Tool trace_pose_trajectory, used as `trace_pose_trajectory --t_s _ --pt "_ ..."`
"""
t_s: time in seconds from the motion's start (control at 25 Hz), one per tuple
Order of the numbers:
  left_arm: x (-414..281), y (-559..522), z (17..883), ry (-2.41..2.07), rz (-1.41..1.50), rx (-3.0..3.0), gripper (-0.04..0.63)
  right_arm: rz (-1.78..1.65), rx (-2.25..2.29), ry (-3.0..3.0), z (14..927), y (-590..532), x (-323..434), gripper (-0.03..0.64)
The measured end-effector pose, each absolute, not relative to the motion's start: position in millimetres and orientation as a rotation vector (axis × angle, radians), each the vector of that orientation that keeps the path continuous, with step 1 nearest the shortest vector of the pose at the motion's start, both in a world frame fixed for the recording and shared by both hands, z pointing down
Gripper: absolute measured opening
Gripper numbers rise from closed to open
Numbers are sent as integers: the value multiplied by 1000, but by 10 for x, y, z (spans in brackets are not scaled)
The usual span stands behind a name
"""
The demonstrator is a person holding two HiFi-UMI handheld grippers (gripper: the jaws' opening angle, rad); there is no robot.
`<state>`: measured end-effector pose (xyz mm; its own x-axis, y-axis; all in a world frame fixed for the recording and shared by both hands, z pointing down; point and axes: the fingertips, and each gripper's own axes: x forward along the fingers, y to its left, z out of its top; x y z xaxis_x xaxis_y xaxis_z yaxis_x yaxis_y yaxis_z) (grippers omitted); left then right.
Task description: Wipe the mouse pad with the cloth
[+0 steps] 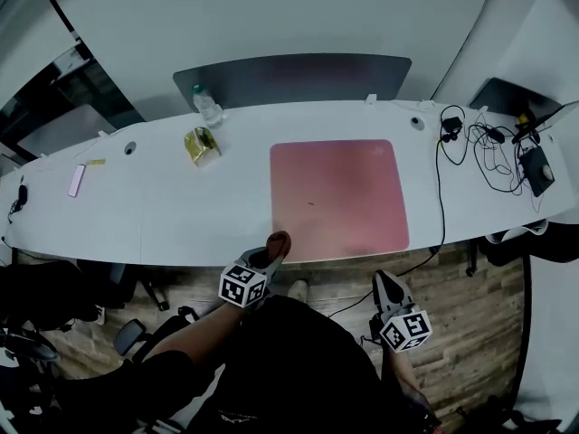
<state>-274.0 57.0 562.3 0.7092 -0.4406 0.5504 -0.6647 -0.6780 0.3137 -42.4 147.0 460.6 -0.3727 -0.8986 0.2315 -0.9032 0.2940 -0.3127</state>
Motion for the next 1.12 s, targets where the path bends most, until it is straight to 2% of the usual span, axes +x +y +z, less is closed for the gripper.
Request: trace_pose_trajectory --t_s 0.4,1.12 --pt "-3104 275 6028 -1012 804 2234 86 626 1677 -2529 4645 868 -441 23" --pt "-2802 391 6258 -1032 818 2164 86 657 1519 -2589 4685 553 -171 23"
